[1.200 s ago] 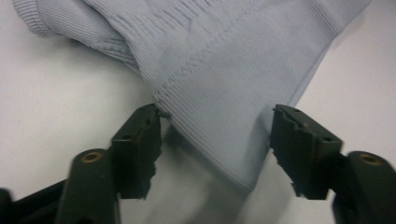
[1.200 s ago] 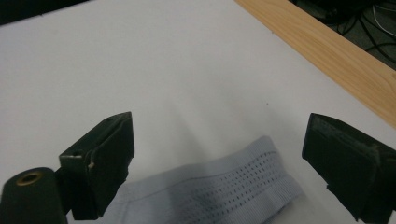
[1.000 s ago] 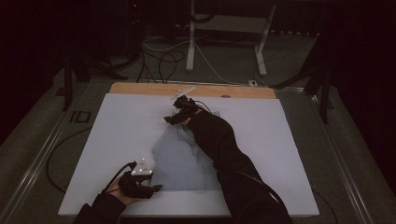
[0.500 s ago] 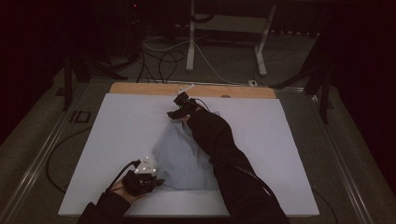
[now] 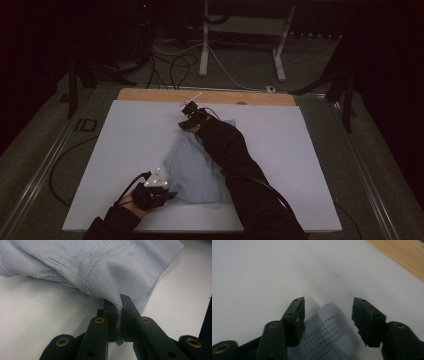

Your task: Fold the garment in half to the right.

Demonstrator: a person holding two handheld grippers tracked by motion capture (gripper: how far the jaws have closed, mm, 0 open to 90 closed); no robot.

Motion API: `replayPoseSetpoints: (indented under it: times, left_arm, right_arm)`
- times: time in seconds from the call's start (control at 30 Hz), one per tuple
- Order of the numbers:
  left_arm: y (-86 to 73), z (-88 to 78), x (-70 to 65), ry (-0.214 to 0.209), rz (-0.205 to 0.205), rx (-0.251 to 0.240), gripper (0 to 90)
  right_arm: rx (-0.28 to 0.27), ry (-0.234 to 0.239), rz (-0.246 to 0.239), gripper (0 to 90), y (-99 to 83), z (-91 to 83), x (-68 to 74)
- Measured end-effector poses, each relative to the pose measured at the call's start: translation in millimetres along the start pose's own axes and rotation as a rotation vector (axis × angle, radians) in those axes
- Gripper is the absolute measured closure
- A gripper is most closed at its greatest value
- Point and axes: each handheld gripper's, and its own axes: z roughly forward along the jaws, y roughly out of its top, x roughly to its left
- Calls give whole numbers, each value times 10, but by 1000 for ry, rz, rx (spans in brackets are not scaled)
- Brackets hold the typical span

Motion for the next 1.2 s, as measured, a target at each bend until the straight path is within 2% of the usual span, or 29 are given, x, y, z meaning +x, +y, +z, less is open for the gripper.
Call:
replayPoseSetpoints:
  times: [0.07,0.13,0.2,0.23,0.27,0.43,0.47,0.6,0.8,1.2]
  left_arm:
    - [2,-3,3,-2,2,1,868]
    - [1,-1,-3,-2,2,2,868]
    - [3,0,-5,-3,5,3,868]
    - [4,0,-4,-4,5,3,868]
    - [5,1,-5,-4,5,3,868]
    - [7,-1,-2,-6,3,0,869]
    - [7,-1,-2,-6,4,1,870]
    - [10,-5,-1,-9,4,-1,872]
    - [28,-30,-13,-6,2,-9,874]
    - [113,-90,-59,-10,28,-16,874]
  right_arm:
    - [30,0,-16,548,-4,44,35]
    - [44,-2,-26,565,-12,60,49]
    - [44,2,-25,604,-14,62,50]
    - [48,7,-29,655,-8,58,50]
    - [48,7,-29,655,-8,58,50]
    - [59,18,-47,815,20,45,69]
    - [64,10,-91,833,28,45,105]
    - [77,12,-119,842,57,37,123]
    - [56,20,-109,845,87,-32,109]
    - [21,32,-115,847,160,-236,81]
